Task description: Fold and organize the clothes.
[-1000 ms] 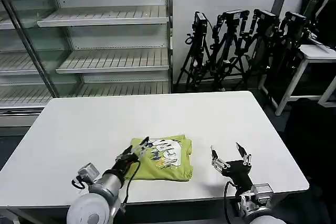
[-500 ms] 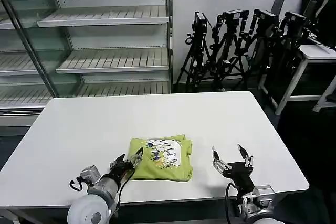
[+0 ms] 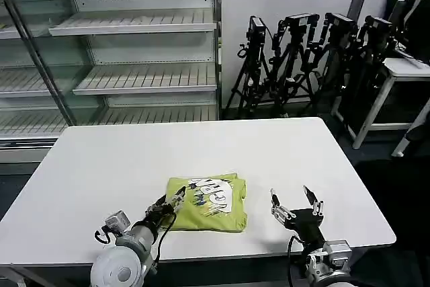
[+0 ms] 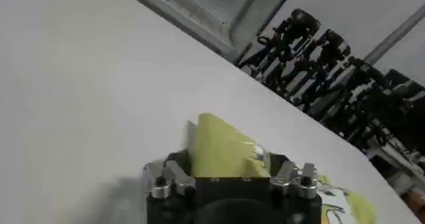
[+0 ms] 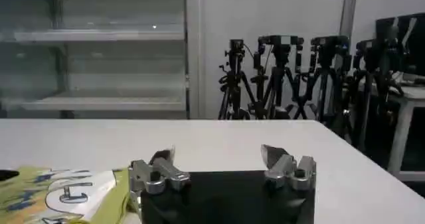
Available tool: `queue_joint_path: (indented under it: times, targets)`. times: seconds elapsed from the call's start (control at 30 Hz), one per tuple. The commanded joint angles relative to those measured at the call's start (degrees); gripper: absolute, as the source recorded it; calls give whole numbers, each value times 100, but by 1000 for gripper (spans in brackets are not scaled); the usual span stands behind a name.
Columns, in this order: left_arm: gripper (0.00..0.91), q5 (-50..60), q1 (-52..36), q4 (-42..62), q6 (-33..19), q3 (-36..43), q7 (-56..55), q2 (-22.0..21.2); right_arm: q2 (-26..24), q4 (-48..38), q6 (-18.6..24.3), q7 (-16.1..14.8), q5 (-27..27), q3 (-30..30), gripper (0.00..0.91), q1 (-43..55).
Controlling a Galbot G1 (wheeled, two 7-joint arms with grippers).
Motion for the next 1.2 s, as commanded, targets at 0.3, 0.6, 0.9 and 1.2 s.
queue_joint_path:
  times: [0.3,0.6,0.9,1.2]
  targets:
    - [71,-1182,-89,118,60,-105,-5,-52,69,51,1,12,-15,84,907,-47]
    - [50,-1712,-98,-26,25,-341,20,-54,48,47,26,4,-2,124,907,-15]
    - [40,-2139,237,-296,8,-1294,-22,660,5,-39,28,5,39,70,907,129]
    - [40,-1586,277,-278,14,-3024,-41,2008,4,-149,34,4,104,-14,907,334]
